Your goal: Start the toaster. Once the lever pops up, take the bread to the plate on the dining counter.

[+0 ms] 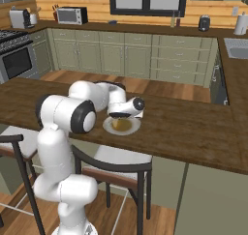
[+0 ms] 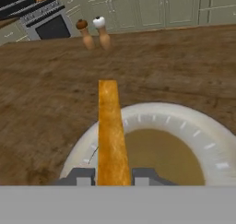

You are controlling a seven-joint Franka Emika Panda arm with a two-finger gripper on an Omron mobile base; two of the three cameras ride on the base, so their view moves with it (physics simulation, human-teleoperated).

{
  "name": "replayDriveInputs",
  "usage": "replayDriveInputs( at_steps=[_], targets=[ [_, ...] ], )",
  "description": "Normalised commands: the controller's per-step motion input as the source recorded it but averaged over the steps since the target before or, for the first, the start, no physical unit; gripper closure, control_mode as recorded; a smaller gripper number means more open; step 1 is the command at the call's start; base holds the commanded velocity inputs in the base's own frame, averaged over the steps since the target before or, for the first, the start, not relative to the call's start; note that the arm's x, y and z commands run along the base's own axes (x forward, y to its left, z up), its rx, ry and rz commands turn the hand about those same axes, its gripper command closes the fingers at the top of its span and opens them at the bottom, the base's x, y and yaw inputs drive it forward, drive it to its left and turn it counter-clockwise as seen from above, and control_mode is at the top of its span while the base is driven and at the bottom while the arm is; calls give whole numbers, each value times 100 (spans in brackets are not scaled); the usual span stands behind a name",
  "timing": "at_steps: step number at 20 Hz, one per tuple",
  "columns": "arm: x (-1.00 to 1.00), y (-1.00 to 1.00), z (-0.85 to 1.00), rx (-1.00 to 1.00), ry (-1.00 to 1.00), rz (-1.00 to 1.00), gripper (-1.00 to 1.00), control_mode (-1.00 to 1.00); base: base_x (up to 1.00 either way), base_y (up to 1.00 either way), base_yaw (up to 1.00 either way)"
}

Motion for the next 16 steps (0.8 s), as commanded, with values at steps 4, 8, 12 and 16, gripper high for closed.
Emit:
replayDriveInputs(
  at_steps=[4, 8, 12, 16],
  targets=[
    [30, -24, -34, 3, 0, 0, 100, -100, 0, 0, 0],
    [16, -15, -32, 0, 0, 0, -100, -100, 0, 0, 0],
    [0, -14, -4, -1, 0, -4, -100, -100, 0, 0, 0],
    [0, -5, 0, -6, 1, -13, -100, -100, 0, 0, 0]
  ],
)
